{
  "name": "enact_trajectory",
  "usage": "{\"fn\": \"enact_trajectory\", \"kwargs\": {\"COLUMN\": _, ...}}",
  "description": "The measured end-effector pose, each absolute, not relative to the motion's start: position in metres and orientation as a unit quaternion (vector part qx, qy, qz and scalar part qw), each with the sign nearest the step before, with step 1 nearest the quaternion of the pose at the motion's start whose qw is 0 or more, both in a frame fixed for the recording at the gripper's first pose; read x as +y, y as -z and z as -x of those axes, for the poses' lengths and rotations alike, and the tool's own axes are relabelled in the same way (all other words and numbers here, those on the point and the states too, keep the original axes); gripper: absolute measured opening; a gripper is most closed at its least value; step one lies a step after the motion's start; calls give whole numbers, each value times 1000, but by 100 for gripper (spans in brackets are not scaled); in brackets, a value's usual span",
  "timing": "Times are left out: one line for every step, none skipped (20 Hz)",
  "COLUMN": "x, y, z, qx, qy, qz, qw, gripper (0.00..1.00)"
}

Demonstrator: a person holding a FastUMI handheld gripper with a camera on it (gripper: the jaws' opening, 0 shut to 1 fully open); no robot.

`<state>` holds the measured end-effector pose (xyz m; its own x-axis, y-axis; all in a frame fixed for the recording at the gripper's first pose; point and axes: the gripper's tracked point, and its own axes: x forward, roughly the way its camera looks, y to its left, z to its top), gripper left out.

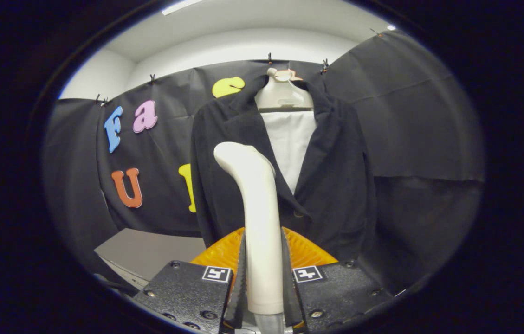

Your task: Iron the clothes twice with a garment steamer, once on the left side and once on the right side.

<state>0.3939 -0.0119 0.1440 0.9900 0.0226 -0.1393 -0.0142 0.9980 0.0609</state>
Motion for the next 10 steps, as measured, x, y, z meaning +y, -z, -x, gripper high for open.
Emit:
{"fn": "enact_trajectory", "kwargs": {"x": -16, "y": -138, "z": -393, "qx": 75, "qy": -7, "qz": -28, "qw": 997, "gripper": 36}}
{"fn": "enact_trajectory", "kwargs": {"x": -18, "y": -133, "z": -392, "qx": 79, "qy": -5, "qz": -26, "qw": 997, "gripper": 36}}
{"fn": "enact_trajectory", "kwargs": {"x": -22, "y": -128, "z": -391, "qx": 82, "qy": -3, "qz": -23, "qw": 996, "gripper": 36}}
{"fn": "enact_trajectory", "kwargs": {"x": -23, "y": -124, "z": -390, "qx": 85, "qy": -1, "qz": -22, "qw": 996, "gripper": 36}}
{"fn": "enact_trajectory", "kwargs": {"x": -25, "y": -120, "z": -389, "qx": 88, "qy": -1, "qz": -20, "qw": 996, "gripper": 36}}
{"fn": "enact_trajectory", "kwargs": {"x": -26, "y": -117, "z": -389, "qx": 91, "qy": -1, "qz": -19, "qw": 996, "gripper": 36}}
{"fn": "enact_trajectory", "kwargs": {"x": -28, "y": -112, "z": -388, "qx": 95, "qy": -1, "qz": -18, "qw": 995, "gripper": 36}}
{"fn": "enact_trajectory", "kwargs": {"x": -28, "y": -108, "z": -387, "qx": 98, "qy": -2, "qz": -17, "qw": 995, "gripper": 36}}
{"fn": "enact_trajectory", "kwargs": {"x": -29, "y": -103, "z": -386, "qx": 102, "qy": -1, "qz": -14, "qw": 995, "gripper": 36}}
{"fn": "enact_trajectory", "kwargs": {"x": -31, "y": -98, "z": -385, "qx": 105, "qy": -1, "qz": -11, "qw": 994, "gripper": 36}}
